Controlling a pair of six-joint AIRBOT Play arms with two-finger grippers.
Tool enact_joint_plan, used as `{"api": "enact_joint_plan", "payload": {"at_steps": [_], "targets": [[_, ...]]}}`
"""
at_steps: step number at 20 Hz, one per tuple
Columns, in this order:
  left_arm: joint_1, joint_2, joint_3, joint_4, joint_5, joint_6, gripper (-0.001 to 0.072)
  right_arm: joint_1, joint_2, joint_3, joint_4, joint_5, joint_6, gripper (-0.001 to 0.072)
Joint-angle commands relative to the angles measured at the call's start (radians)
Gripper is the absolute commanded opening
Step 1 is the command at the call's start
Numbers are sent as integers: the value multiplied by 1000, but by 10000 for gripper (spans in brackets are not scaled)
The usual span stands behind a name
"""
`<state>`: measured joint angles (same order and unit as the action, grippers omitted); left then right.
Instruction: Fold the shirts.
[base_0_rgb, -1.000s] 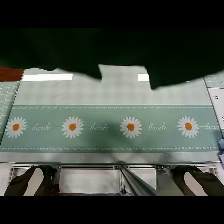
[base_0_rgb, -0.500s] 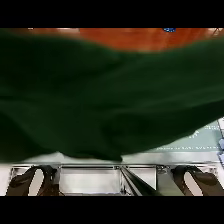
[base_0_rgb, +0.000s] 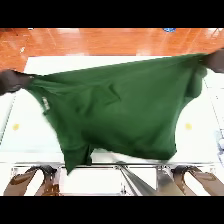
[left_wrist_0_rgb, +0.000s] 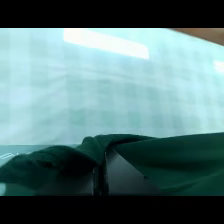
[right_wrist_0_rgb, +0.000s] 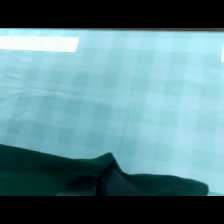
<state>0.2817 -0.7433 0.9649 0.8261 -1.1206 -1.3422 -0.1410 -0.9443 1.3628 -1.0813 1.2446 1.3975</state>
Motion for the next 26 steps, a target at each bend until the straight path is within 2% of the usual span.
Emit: {"api": "enact_joint_plan", "payload": {"at_steps": [1, 4, 6, 7, 8, 9, 10, 13, 14, 15, 17, 18, 20, 21, 23, 26], "targets": [[-24, -216, -140, -32, 222, 52, 23, 3, -266, -31, 181, -211, -83, 19], [-53, -437, -58, -91, 341, 75, 23, 20, -504, 95, 325, -300, -113, 19], [-66, -560, 22, -130, 327, 74, 23, 24, -640, 210, 396, -297, -73, 20], [-73, -605, 55, -152, 302, 74, 24, 24, -689, 244, 461, -299, -61, 46], [-76, -643, 90, -166, 256, 70, 90, 23, -723, 262, 529, -294, -22, 285], [-68, -668, 126, -164, 169, 45, 339, 10, -743, 275, 569, -260, 31, 410], [-43, -693, 169, -156, 72, 17, 503, -17, -753, 290, 578, -199, 69, 410], [115, -703, 238, -108, -227, 18, 506, -153, -723, 303, 553, 34, 49, 408], [172, -688, 232, -77, -296, 18, 506, -194, -698, 303, 476, 120, 29, 408], [228, -661, 208, -26, -348, 18, 505, -229, -658, 294, 334, 186, 27, 408], [313, -577, 99, 68, -355, 18, 505, -273, -542, 183, 73, 182, 37, 408], [353, -518, 6, 90, -326, 18, 505, -298, -470, 79, 8, 138, 50, 408], [424, -417, -198, 91, -256, 22, 505, -349, -328, -178, 32, 16, 49, 408], [455, -377, -293, 82, -225, 37, 505, -373, -263, -308, 82, -33, 9, 408], [497, -330, -433, -3, -195, 124, 505, -423, -144, -548, 203, -74, -103, 408], [494, -329, -529, -48, -164, 130, 505, -457, -21, -761, 320, -127, -155, 408]]}}
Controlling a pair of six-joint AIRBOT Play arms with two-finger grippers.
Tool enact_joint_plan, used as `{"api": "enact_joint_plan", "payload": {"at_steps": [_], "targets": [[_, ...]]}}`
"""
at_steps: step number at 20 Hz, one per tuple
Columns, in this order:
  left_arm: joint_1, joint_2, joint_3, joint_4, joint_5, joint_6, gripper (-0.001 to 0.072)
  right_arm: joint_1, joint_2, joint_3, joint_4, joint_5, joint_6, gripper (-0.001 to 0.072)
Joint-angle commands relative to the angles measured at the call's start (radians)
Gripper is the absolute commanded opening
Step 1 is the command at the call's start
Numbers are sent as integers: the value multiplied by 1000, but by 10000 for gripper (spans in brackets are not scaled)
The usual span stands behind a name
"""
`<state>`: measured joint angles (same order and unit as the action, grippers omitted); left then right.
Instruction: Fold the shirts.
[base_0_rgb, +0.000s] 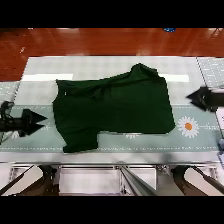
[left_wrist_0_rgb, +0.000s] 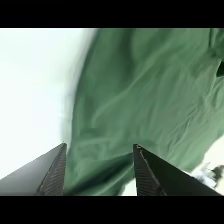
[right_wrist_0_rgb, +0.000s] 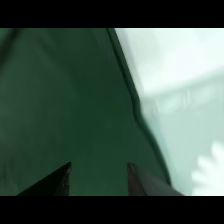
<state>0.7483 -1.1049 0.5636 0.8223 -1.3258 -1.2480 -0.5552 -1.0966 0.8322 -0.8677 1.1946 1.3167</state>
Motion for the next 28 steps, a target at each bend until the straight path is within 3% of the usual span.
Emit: {"api": "enact_joint_plan", "payload": {"at_steps": [1, 9, 10, 11, 12, 13, 15, 17, 28], "targets": [[18, 31, -143, -44, 56, 35, 505, -43, 148, -254, 117, -75, -84, 408], [-243, -72, -175, -97, 264, 21, 503, -42, 151, -270, 117, -24, -88, 408], [-277, -84, -174, -133, 298, 21, 467, -42, 151, -270, 111, -31, -88, 408], [-302, -91, -174, -164, 325, 21, 318, -42, 151, -270, 99, -37, -82, 408], [-321, -92, -174, -179, 341, 24, 78, -42, 151, -270, 76, -40, -72, 408], [-335, -91, -170, -179, 338, 41, 23, -42, 151, -270, 17, -40, -44, 408], [-343, -91, -167, -179, 307, 63, 22, -42, 151, -278, -222, -32, 132, 408], [-344, -91, -167, -176, 293, 63, 22, -42, 151, -310, -277, -20, 179, 408], [-344, -91, -167, -180, 294, 63, 23, -15, -135, -363, 182, -93, -84, 391]]}}
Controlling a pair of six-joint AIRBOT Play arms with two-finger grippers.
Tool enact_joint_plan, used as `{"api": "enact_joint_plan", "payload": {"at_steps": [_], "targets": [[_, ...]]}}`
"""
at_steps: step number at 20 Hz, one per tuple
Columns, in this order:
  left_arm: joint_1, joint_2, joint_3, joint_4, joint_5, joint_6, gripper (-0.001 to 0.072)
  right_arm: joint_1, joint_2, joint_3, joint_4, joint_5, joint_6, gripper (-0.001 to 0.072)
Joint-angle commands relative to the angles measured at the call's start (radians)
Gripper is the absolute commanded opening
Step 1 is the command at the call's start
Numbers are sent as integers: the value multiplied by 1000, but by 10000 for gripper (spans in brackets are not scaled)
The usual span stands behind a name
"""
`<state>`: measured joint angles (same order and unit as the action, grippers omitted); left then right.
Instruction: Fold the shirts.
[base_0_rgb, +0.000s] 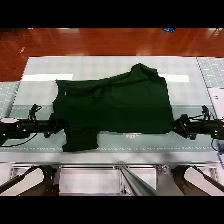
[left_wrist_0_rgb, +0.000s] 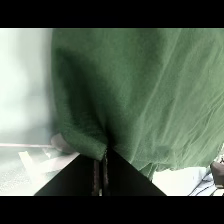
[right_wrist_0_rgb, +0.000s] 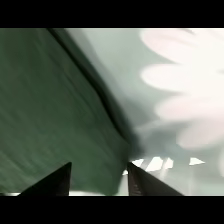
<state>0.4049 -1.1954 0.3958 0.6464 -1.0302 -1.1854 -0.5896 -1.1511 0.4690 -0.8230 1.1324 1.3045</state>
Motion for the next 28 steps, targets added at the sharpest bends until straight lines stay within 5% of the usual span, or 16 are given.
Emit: {"api": "enact_joint_plan", "payload": {"at_steps": [1, 2, 3, 4, 8, 12, 16, 20, 23, 28], "targets": [[0, 0, 2, -9, -2, 1, 23, 56, -106, 11, 161, -46, -79, 329], [0, 0, 4, -20, -2, 1, 22, 99, -126, 29, 171, -60, -80, 262], [-1, 2, 14, -27, -6, 1, 23, 148, -139, 63, 178, -60, -100, 76], [0, 6, 37, -40, -24, 1, 22, 190, -142, 108, 181, -45, -119, 20], [0, 100, 278, -173, -114, 52, 22, 255, -98, 455, 177, 122, -110, 19], [0, 256, 658, -325, 32, 48, 22, 254, 23, 932, 175, 73, -72, 19], [14, 362, 1007, -297, 63, 48, 22, 254, 116, 1309, 72, 109, 18, 19], [97, 521, 1164, -178, 61, 46, 22, 254, 320, 1374, -130, 164, 72, 19], [175, 698, 1166, 16, 47, -35, 23, 255, 449, 1374, -254, 240, 110, 20], [47, 879, 1167, 413, 51, -193, 22, 255, 568, 1358, -317, 313, 167, 19]]}}
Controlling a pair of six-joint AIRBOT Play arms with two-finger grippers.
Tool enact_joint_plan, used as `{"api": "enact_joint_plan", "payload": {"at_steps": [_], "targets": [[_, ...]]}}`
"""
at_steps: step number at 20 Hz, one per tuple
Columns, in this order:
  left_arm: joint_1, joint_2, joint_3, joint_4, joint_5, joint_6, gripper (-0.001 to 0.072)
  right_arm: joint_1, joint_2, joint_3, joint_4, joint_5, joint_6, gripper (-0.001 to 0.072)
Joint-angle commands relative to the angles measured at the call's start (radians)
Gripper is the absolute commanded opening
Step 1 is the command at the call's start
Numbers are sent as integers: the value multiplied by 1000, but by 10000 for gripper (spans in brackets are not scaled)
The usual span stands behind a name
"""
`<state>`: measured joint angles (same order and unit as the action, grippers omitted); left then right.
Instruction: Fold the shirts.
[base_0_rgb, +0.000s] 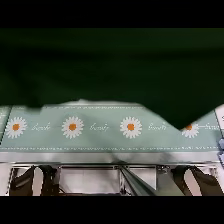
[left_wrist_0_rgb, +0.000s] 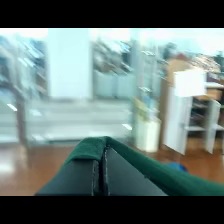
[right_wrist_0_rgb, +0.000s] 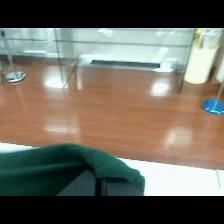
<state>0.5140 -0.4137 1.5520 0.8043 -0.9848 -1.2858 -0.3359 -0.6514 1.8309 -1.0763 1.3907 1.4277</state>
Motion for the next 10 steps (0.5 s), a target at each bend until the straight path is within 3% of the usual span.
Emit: {"api": "enact_joint_plan", "payload": {"at_steps": [1, 3, 5, 7, 10], "targets": [[-108, 109, 10, 329, -4, -117, 22, 1, 75, -12, -60, 66, 48, 19], [-169, 98, 3, 484, -108, -218, 23, 1, 77, -47, -64, 75, 52, 19], [-187, 60, -40, 542, -230, -273, 22, 1, 77, -129, -67, 73, 55, 19], [-184, -7, -115, 486, -298, -272, 23, 1, 74, -259, -57, 61, 59, 20], [-184, -146, -255, 298, -242, -209, 23, 1, 32, -479, 48, -2, 24, 19]]}}
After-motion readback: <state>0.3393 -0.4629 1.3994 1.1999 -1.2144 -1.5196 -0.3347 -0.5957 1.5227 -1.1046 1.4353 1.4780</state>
